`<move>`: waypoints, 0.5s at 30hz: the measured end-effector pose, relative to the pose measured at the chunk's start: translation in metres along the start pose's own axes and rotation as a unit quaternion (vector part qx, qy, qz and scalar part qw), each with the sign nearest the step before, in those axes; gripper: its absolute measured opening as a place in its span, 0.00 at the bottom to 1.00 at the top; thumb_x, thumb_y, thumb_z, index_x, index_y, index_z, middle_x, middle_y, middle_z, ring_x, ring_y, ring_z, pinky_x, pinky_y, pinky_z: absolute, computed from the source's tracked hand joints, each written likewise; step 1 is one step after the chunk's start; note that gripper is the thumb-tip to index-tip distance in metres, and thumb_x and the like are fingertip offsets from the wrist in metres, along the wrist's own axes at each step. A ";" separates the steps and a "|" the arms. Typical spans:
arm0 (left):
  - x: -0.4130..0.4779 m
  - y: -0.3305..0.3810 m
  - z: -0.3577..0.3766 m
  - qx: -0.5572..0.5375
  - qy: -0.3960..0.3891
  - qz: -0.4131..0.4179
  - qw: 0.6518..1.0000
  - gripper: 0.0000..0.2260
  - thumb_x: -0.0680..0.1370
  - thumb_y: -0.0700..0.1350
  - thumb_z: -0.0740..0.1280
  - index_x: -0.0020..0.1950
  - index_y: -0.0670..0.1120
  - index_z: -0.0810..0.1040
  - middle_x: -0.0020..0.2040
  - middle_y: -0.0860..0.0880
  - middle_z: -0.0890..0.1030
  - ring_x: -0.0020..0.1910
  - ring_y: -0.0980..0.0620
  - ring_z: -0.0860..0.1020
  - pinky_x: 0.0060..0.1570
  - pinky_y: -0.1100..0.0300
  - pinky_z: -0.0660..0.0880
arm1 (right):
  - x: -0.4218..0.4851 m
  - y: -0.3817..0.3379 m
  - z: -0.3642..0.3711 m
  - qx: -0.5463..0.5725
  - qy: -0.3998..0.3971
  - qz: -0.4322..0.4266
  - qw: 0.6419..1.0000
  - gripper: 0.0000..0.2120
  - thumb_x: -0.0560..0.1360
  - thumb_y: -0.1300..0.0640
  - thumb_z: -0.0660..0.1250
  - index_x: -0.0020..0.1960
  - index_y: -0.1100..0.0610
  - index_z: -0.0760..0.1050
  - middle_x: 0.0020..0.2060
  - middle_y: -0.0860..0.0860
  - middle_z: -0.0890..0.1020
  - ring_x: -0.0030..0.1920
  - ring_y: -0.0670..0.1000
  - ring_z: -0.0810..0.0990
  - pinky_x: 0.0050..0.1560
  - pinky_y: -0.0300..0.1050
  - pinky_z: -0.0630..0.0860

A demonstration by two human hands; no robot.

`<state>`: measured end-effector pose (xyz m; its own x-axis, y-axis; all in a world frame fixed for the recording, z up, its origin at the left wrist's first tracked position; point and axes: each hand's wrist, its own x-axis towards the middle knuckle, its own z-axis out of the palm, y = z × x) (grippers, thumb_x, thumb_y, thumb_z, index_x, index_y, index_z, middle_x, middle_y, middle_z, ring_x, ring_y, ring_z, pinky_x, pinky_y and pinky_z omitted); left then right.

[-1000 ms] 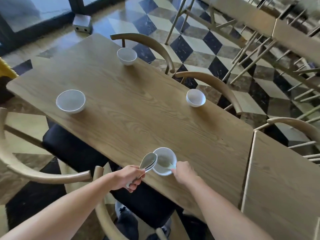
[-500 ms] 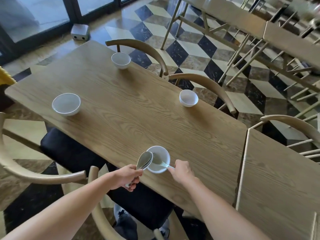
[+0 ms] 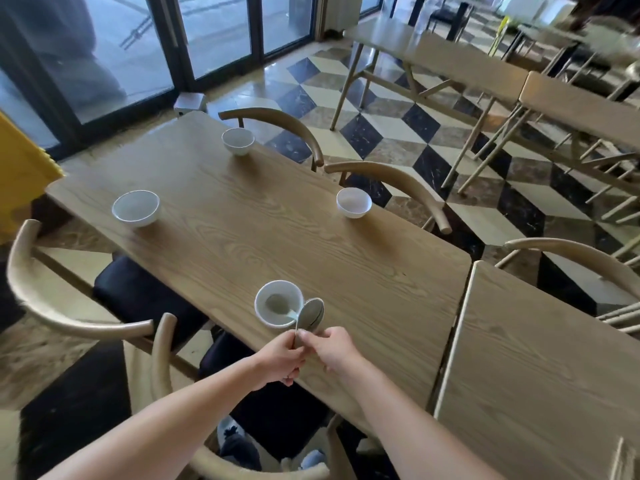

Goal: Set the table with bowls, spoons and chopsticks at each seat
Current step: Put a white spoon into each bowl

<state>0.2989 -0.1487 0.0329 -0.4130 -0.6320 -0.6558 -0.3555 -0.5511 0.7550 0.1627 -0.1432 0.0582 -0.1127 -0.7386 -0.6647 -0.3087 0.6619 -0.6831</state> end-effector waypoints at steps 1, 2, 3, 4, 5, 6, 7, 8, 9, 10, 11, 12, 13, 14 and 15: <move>-0.002 0.001 0.011 0.006 0.000 0.005 1.000 0.08 0.81 0.37 0.54 0.45 0.46 0.69 0.26 0.53 0.67 0.21 0.57 0.65 0.24 0.62 0.67 | -0.004 0.005 -0.005 0.016 -0.008 -0.005 1.000 0.13 0.75 0.53 0.72 0.34 0.54 0.75 0.19 0.41 0.75 0.20 0.38 0.71 0.19 0.29 0.63; -0.005 0.002 0.020 0.008 -0.005 0.008 1.000 0.09 0.79 0.35 0.54 0.44 0.46 0.69 0.26 0.53 0.67 0.21 0.57 0.65 0.24 0.62 0.67 | -0.008 0.011 -0.009 0.030 -0.013 -0.006 0.999 0.13 0.75 0.56 0.72 0.34 0.55 0.75 0.16 0.40 0.73 0.17 0.37 0.70 0.19 0.28 0.63; -0.007 0.002 0.028 0.009 -0.010 0.010 1.000 0.09 0.78 0.35 0.54 0.44 0.47 0.69 0.26 0.53 0.67 0.21 0.56 0.66 0.24 0.62 0.67 | -0.012 0.015 -0.013 0.036 -0.013 -0.007 0.999 0.13 0.76 0.57 0.71 0.34 0.56 0.75 0.15 0.40 0.72 0.16 0.37 0.69 0.18 0.28 0.62; -0.010 0.003 0.035 0.010 -0.015 0.010 1.000 0.08 0.77 0.35 0.55 0.43 0.47 0.70 0.26 0.53 0.67 0.22 0.56 0.66 0.25 0.62 0.68 | -0.015 0.018 -0.017 0.035 -0.011 -0.006 0.999 0.13 0.76 0.57 0.71 0.33 0.56 0.74 0.15 0.41 0.72 0.16 0.38 0.69 0.18 0.29 0.62; -0.012 0.004 0.040 0.008 -0.019 0.007 1.000 0.07 0.75 0.37 0.57 0.43 0.47 0.70 0.27 0.52 0.67 0.22 0.56 0.67 0.25 0.62 0.69 | -0.019 0.021 -0.021 0.026 -0.007 -0.003 1.000 0.14 0.75 0.56 0.72 0.32 0.56 0.74 0.17 0.42 0.72 0.18 0.39 0.69 0.18 0.30 0.62; -0.015 0.005 0.045 0.003 -0.023 0.001 1.000 0.05 0.74 0.38 0.58 0.42 0.47 0.69 0.27 0.52 0.67 0.22 0.55 0.67 0.26 0.62 0.69 | -0.022 0.025 -0.024 0.009 -0.002 0.002 1.000 0.15 0.75 0.54 0.72 0.32 0.55 0.73 0.20 0.44 0.72 0.20 0.41 0.68 0.18 0.32 0.61; -0.016 0.006 0.049 -0.007 -0.029 -0.008 1.000 0.05 0.74 0.38 0.58 0.41 0.47 0.68 0.28 0.51 0.67 0.23 0.54 0.67 0.27 0.61 0.69 | -0.025 0.027 -0.027 -0.011 0.003 0.009 1.000 0.15 0.74 0.51 0.72 0.32 0.55 0.73 0.23 0.46 0.73 0.23 0.44 0.68 0.19 0.34 0.62; -0.017 0.008 0.052 -0.020 -0.033 -0.019 0.999 0.05 0.75 0.37 0.59 0.41 0.47 0.69 0.28 0.50 0.67 0.23 0.53 0.68 0.28 0.61 0.69 | -0.027 0.029 -0.029 -0.026 0.007 0.015 1.000 0.15 0.73 0.50 0.72 0.32 0.54 0.73 0.26 0.48 0.73 0.24 0.45 0.68 0.21 0.35 0.62; -0.017 0.010 0.054 -0.033 -0.036 -0.029 0.998 0.06 0.75 0.37 0.59 0.41 0.46 0.70 0.28 0.49 0.69 0.23 0.52 0.69 0.28 0.60 0.71 | -0.028 0.030 -0.031 -0.036 0.014 0.019 0.999 0.15 0.73 0.49 0.72 0.32 0.54 0.74 0.27 0.49 0.74 0.25 0.46 0.69 0.23 0.36 0.64; -0.017 0.013 0.055 -0.046 -0.040 -0.035 0.998 0.06 0.75 0.37 0.60 0.41 0.45 0.72 0.28 0.48 0.71 0.23 0.51 0.70 0.28 0.59 0.72 | -0.029 0.031 -0.033 -0.045 0.024 0.021 0.998 0.15 0.72 0.49 0.72 0.32 0.55 0.75 0.27 0.50 0.74 0.26 0.48 0.70 0.26 0.38 0.65; -0.017 0.016 0.055 -0.057 -0.045 -0.038 0.997 0.06 0.75 0.37 0.61 0.41 0.45 0.75 0.28 0.48 0.73 0.24 0.50 0.71 0.29 0.58 0.73 | -0.030 0.031 -0.034 -0.053 0.039 0.022 0.998 0.15 0.71 0.48 0.72 0.32 0.55 0.76 0.26 0.50 0.75 0.27 0.49 0.71 0.28 0.40 0.66; -0.017 0.019 0.055 -0.066 -0.055 -0.037 0.996 0.08 0.74 0.38 0.61 0.40 0.47 0.79 0.28 0.48 0.76 0.25 0.51 0.73 0.29 0.58 0.74 | -0.031 0.030 -0.034 -0.057 0.055 0.023 0.997 0.14 0.70 0.47 0.73 0.33 0.55 0.77 0.26 0.51 0.75 0.28 0.51 0.72 0.31 0.42 0.68; -0.017 0.021 0.053 -0.071 -0.068 -0.036 0.995 0.10 0.72 0.39 0.62 0.39 0.50 0.82 0.29 0.49 0.78 0.25 0.51 0.73 0.30 0.59 0.75 | -0.031 0.028 -0.034 -0.057 0.067 0.025 0.996 0.14 0.69 0.46 0.73 0.34 0.55 0.78 0.27 0.51 0.75 0.30 0.52 0.72 0.33 0.43 0.68; -0.018 0.023 0.052 -0.072 -0.079 -0.036 0.994 0.11 0.72 0.40 0.62 0.39 0.51 0.83 0.29 0.50 0.79 0.25 0.52 0.74 0.30 0.60 0.75 | -0.032 0.026 -0.033 -0.054 0.075 0.025 0.995 0.13 0.69 0.45 0.73 0.35 0.55 0.79 0.27 0.52 0.75 0.31 0.52 0.72 0.33 0.43 0.68; -0.018 0.025 0.050 -0.073 -0.086 -0.036 0.993 0.10 0.72 0.40 0.63 0.41 0.51 0.83 0.29 0.51 0.80 0.26 0.53 0.75 0.30 0.60 0.76 | -0.032 0.024 -0.033 -0.049 0.080 0.027 0.995 0.13 0.69 0.45 0.74 0.35 0.54 0.79 0.28 0.52 0.75 0.31 0.52 0.71 0.34 0.43 0.67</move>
<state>0.2557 -0.1238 0.0638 -0.5319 -0.4924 -0.6890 -0.2697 -0.6728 0.6889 0.1279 -0.1081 0.0728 -0.2771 -0.7189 -0.6375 -0.3878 0.6907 -0.6103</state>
